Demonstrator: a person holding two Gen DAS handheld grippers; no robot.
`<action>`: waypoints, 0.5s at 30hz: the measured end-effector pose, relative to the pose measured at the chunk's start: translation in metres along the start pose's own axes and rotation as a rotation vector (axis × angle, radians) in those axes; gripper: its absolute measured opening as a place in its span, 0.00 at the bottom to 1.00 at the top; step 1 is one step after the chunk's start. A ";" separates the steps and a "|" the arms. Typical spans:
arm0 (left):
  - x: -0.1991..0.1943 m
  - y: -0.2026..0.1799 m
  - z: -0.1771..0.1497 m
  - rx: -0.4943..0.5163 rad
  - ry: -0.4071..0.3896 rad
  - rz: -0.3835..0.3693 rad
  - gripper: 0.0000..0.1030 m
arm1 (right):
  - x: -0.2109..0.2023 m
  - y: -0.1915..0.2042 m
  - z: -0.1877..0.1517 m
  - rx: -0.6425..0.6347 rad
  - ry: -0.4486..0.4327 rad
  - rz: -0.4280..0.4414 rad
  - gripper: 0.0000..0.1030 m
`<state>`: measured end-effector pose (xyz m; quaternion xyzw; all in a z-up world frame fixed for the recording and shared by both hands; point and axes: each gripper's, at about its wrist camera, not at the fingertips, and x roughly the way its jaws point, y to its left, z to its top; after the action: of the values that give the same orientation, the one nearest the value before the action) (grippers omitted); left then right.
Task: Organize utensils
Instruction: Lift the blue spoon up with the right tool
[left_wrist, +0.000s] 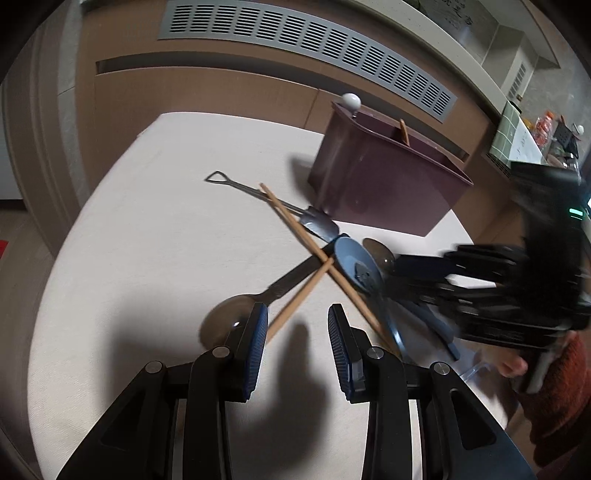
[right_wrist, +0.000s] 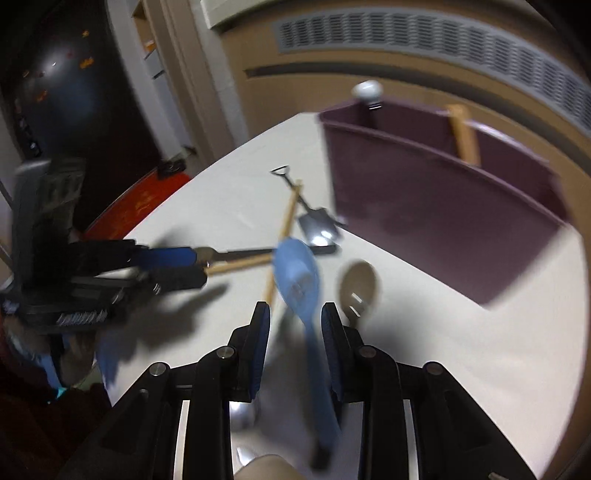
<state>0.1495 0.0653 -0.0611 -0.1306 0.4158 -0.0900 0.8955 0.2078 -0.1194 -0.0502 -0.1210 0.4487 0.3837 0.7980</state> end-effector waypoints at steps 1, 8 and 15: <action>-0.002 0.003 0.000 -0.004 -0.003 -0.001 0.34 | 0.011 0.004 0.006 -0.013 0.020 -0.023 0.27; -0.011 0.012 -0.002 0.000 -0.019 -0.015 0.34 | 0.046 0.022 0.025 -0.099 0.078 -0.115 0.27; -0.009 0.005 -0.006 0.013 -0.009 -0.034 0.34 | 0.044 0.006 0.026 -0.025 0.068 -0.129 0.26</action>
<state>0.1401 0.0717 -0.0600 -0.1324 0.4086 -0.1074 0.8966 0.2327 -0.0789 -0.0698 -0.1725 0.4619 0.3327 0.8039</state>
